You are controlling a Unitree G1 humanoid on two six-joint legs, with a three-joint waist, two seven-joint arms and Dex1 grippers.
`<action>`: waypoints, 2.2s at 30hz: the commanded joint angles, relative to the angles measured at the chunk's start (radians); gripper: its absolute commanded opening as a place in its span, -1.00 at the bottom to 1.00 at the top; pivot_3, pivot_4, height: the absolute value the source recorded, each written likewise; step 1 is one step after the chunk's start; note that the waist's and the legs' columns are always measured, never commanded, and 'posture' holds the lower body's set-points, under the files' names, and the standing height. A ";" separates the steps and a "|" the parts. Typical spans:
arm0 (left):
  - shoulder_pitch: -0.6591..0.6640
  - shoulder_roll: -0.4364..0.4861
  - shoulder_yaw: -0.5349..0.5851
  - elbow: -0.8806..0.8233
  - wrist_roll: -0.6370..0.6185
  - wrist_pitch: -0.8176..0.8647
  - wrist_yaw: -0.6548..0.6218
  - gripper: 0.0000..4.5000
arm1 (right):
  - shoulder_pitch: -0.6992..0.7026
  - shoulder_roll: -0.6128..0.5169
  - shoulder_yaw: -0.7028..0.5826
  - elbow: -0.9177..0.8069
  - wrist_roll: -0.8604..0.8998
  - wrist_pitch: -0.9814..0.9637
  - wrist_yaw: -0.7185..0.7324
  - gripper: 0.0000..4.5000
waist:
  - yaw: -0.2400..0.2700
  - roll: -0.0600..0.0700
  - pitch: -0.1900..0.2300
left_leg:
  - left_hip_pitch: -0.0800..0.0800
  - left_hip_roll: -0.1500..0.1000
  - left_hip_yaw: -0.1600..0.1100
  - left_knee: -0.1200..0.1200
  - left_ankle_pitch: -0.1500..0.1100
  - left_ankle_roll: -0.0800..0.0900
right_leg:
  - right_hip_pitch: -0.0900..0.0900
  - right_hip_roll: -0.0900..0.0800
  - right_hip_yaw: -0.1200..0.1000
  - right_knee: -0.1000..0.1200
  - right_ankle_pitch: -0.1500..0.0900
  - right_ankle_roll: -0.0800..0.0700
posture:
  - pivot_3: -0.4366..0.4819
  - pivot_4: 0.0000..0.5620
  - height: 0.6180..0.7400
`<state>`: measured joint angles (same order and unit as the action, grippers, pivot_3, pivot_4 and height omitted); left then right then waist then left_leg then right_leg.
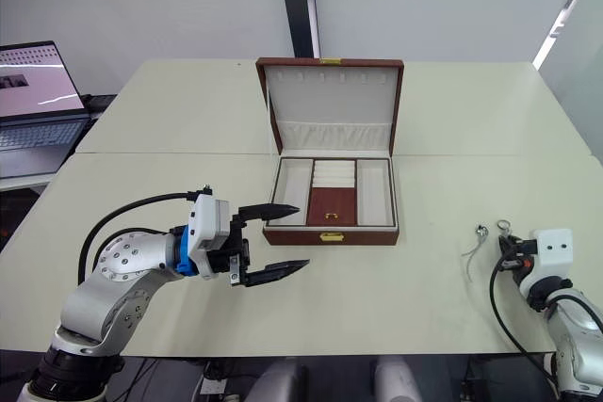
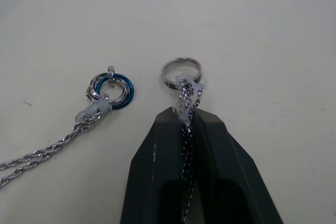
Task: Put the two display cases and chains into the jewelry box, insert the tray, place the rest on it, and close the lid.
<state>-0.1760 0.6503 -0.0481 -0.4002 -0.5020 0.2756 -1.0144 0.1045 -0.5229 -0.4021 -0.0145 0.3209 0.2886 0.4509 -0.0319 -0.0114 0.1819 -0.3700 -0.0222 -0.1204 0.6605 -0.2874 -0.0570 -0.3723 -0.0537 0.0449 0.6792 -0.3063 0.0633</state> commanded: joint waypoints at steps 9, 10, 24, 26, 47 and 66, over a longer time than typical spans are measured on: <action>-0.036 -0.034 0.000 -0.009 0.010 -0.014 0.014 1.00 | -0.006 -0.010 -0.071 -0.007 0.072 -0.023 0.027 -0.99 | 0.000 0.000 0.000 | 0.000 0.000 0.000 0.000 0.000 0.000 | 0.000 0.000 0.000 0.000 0.000 0.000 | -0.05 -0.47 1.00; -0.036 -0.037 0.000 -0.010 0.011 -0.013 0.015 1.00 | -0.008 -0.012 -0.074 -0.015 0.082 -0.023 0.035 -0.99 | 0.000 0.000 0.000 | 0.000 0.000 0.000 0.000 0.000 0.000 | 0.000 0.000 0.000 0.000 0.000 0.000 | -0.05 -0.47 1.00; 0.091 -0.079 0.071 -0.062 0.012 0.001 0.164 1.00 | -0.173 -0.153 -0.001 -0.274 0.310 0.200 0.201 -0.99 | 0.000 0.000 0.000 | 0.001 0.000 0.001 -0.001 0.000 0.000 | 0.000 0.000 0.001 0.000 0.000 0.000 | -0.05 -0.47 1.00; 0.119 -0.085 0.083 -0.084 0.013 0.003 0.194 1.00 | -0.235 -0.163 0.033 -0.288 0.327 0.234 0.206 -0.99 | 0.000 0.000 0.001 | 0.001 0.000 0.001 -0.001 0.000 0.000 | 0.000 0.000 0.001 0.000 0.000 0.000 | -0.05 -0.47 1.00; 0.393 -0.236 0.188 -0.216 0.083 -0.040 0.508 1.00 | -0.783 0.026 0.466 -0.159 0.250 0.311 0.307 -0.99 | -0.001 0.000 0.001 | -0.001 0.001 -0.002 -0.001 0.000 0.000 | -0.003 0.000 -0.001 0.000 0.000 -0.001 | -0.05 -0.47 1.00; 0.517 -0.351 0.193 -0.245 0.153 -0.116 0.634 1.00 | -0.925 0.288 0.663 0.147 0.034 0.139 0.416 -0.99 | 0.000 0.000 0.001 | -0.010 0.000 -0.006 0.000 0.000 0.000 | -0.013 -0.001 -0.001 0.001 0.000 -0.001 | -0.05 -0.47 1.00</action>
<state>0.3368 0.3061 0.1326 -0.6007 -0.3534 0.1844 -0.3853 -0.7984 -0.2453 0.2657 0.1361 0.3667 0.4635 0.8547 -0.0320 -0.0114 0.1830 -0.3803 -0.0220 -0.1266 0.6603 -0.2872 -0.0574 -0.3855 -0.0543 0.0436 0.6805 -0.3065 0.0623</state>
